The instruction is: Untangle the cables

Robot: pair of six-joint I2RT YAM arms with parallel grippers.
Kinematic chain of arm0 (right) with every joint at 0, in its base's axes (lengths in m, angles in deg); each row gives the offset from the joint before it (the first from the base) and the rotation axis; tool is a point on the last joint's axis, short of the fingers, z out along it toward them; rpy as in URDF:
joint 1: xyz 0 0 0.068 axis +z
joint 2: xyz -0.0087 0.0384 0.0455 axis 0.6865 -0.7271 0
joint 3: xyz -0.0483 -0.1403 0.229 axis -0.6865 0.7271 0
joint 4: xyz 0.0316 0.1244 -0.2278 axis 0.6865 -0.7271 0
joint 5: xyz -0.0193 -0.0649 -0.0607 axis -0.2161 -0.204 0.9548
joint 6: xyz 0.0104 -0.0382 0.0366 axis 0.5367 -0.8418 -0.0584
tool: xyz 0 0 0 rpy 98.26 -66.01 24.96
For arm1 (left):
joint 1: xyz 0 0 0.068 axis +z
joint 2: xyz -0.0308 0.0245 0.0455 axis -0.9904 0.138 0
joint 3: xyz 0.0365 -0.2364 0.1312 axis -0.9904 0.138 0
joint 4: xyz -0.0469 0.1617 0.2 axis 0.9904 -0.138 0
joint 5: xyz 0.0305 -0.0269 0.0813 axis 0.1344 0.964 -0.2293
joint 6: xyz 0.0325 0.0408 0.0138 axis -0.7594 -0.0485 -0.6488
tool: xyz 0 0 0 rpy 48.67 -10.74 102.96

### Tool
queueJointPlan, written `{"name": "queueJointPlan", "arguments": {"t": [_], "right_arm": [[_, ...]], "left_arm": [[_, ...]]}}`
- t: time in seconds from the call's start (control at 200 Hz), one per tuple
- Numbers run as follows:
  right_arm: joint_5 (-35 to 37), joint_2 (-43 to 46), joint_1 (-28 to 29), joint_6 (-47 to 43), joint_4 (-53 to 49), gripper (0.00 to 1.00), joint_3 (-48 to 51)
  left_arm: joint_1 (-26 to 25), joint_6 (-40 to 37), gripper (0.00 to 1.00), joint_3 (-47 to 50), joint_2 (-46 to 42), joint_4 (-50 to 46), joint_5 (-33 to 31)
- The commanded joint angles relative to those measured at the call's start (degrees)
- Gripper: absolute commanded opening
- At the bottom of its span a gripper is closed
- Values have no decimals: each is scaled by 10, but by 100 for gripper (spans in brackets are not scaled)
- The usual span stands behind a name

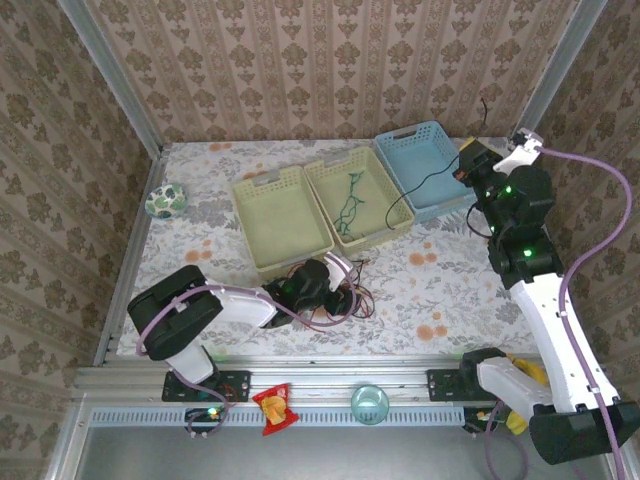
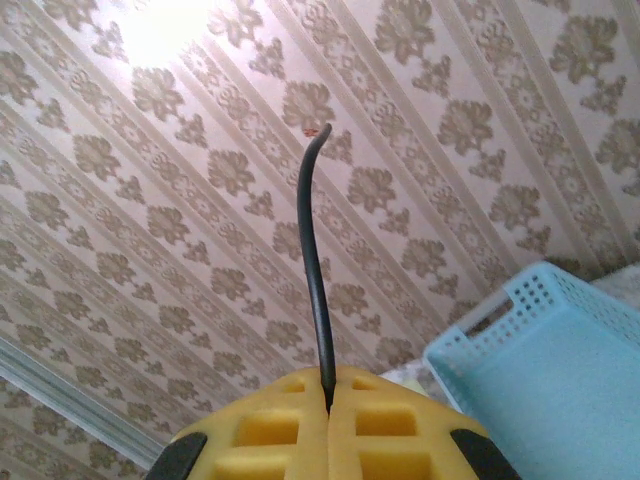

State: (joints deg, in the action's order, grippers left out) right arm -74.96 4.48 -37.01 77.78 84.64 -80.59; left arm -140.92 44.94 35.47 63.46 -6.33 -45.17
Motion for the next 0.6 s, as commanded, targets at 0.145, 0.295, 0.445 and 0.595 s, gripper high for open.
{"name": "queueJointPlan", "arguments": {"t": [0.145, 0.295, 0.445, 0.595], "right_arm": [[-3, -95, -15, -36, 39, 0, -86], [15, -153, -2, -65, 92, 0, -121], [103, -177, 43, -119, 116, 0, -141], [176, -198, 101, -219, 143, 0, -146]], "left_arm": [[0, -13, 63, 8, 7, -3, 7], [-1, -10, 64, 10, 2, -2, 3], [0, -9, 64, 12, 0, 1, 2], [0, -8, 64, 11, -1, 4, 1]]}}
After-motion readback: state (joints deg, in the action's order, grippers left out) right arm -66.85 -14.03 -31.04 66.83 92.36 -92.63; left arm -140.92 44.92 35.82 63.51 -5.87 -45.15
